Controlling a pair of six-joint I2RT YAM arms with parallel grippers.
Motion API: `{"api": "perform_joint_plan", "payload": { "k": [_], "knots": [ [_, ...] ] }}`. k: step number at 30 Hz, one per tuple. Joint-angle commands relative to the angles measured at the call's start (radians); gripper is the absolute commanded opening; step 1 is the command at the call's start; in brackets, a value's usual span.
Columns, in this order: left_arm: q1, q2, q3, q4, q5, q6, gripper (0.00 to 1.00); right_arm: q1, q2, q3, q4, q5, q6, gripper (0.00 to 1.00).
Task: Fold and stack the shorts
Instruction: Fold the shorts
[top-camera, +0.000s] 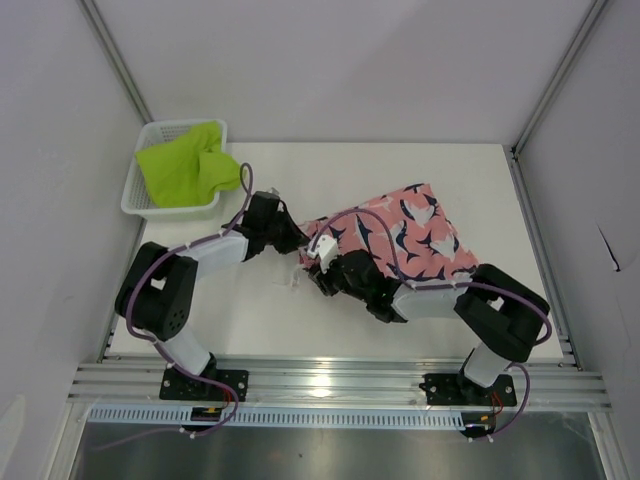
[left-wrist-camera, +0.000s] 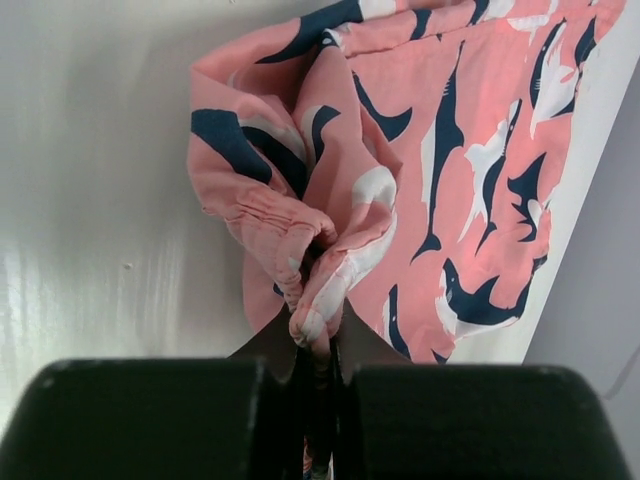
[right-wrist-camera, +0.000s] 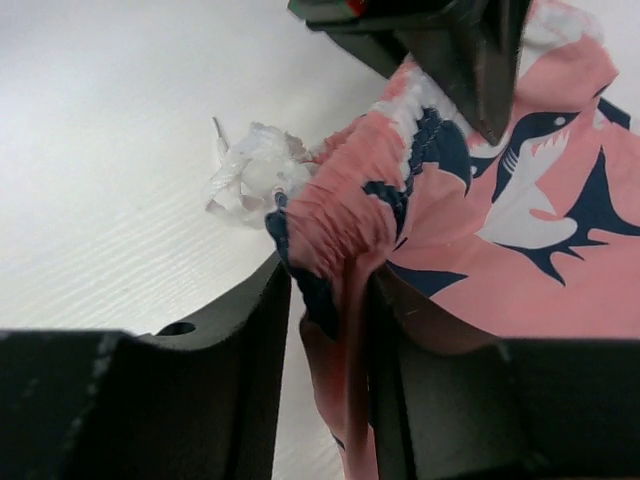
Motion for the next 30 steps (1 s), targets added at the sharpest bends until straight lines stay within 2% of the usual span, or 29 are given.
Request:
{"api": "perform_joint_plan", "payload": {
  "k": [1,3,6,9,10,12,15,16,17,18,21,23,27,28,30],
  "knots": [
    [0.034,0.02,0.038,0.033,0.051,0.074,0.0,-0.078,-0.135,-0.013,0.033,-0.165,0.119,0.39],
    [0.051,0.028,0.042,0.033,0.054,0.118,0.0,-0.129,-0.179,-0.034,0.033,-0.269,0.174,0.41],
    [0.068,0.042,0.062,0.035,0.055,0.184,0.0,-0.285,-0.259,-0.089,0.037,-0.361,0.33,0.44],
    [0.083,0.05,0.088,0.024,0.057,0.245,0.0,-0.403,-0.307,-0.131,0.028,-0.4,0.438,0.45],
    [0.088,0.053,0.093,0.022,0.065,0.261,0.0,-0.477,-0.311,-0.131,0.01,-0.415,0.488,0.46],
    [0.103,0.066,0.124,-0.005,0.077,0.305,0.0,-0.538,-0.31,-0.102,-0.079,-0.396,0.522,0.47],
    [0.131,0.074,0.151,-0.015,0.112,0.353,0.0,-0.629,-0.266,-0.065,-0.159,-0.359,0.604,0.34],
    [0.151,0.074,0.154,-0.013,0.13,0.362,0.0,-0.646,-0.252,-0.062,-0.165,-0.363,0.633,0.14],
    [0.16,0.076,0.159,-0.016,0.144,0.382,0.0,-0.672,-0.233,-0.057,-0.161,-0.383,0.672,0.05],
    [0.171,0.079,0.183,-0.027,0.172,0.391,0.0,-0.68,-0.192,-0.047,-0.152,-0.406,0.688,0.0],
    [0.192,0.086,0.241,-0.079,0.19,0.445,0.0,-0.688,-0.096,0.008,-0.133,-0.513,0.752,0.0],
    [0.192,0.096,0.29,-0.139,0.187,0.498,0.0,-0.689,-0.043,0.06,-0.182,-0.619,0.798,0.0],
    [0.194,0.112,0.398,-0.235,0.154,0.566,0.0,-0.675,0.078,0.244,-0.387,-0.791,0.791,0.0],
    [0.195,0.114,0.407,-0.235,0.155,0.575,0.0,-0.668,0.115,0.327,-0.511,-0.81,0.773,0.0],
    [0.197,0.122,0.415,-0.231,0.167,0.582,0.0,-0.637,0.145,0.409,-0.654,-0.83,0.709,0.0]
  ]
}}
